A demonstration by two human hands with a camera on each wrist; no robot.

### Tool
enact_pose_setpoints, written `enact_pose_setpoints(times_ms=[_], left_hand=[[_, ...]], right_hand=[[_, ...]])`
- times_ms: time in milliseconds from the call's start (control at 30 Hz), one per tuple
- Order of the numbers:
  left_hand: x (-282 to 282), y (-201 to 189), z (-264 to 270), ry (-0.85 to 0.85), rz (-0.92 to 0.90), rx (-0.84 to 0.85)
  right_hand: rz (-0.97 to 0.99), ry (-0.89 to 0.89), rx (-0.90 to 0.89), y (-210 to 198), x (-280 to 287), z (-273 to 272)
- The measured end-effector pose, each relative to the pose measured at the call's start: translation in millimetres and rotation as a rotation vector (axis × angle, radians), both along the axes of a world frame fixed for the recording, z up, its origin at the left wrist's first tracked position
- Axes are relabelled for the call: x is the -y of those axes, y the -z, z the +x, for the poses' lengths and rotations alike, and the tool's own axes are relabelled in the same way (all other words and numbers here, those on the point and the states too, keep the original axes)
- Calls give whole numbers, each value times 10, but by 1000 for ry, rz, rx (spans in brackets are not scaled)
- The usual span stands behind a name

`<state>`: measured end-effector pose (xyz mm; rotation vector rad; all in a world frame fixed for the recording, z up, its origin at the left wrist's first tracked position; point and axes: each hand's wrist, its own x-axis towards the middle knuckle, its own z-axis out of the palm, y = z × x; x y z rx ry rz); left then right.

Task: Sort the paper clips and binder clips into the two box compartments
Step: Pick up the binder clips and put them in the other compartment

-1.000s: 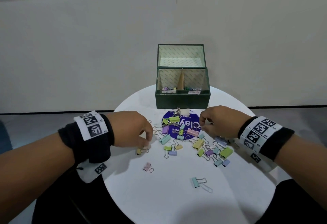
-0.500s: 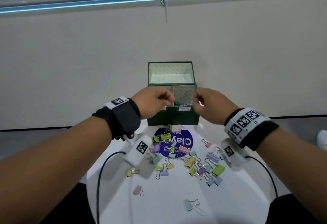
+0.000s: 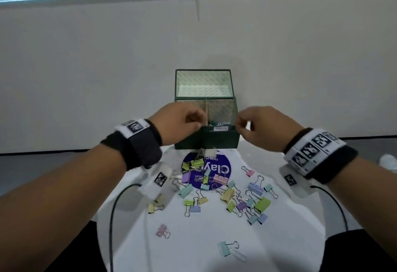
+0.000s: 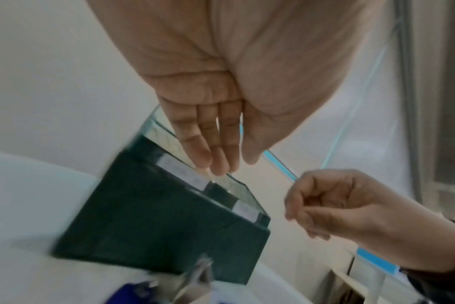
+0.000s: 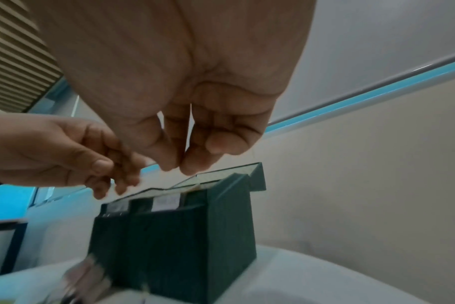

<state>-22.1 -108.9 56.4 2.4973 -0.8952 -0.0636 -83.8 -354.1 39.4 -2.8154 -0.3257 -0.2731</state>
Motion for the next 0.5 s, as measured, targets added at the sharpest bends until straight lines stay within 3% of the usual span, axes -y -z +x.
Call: enact_pose_setpoints(times_ms=[167,267,500], left_hand=[[-530,195,-180,-36,358,-10],[-620,353,-209,-61,446,-92],[-500,550,-243,-5,443,-130]], right_hand=[[-356,71,-467,269,97,-293],[-331,44,-498,366,45,-286],[-235,3,-511,335,-108,-286]])
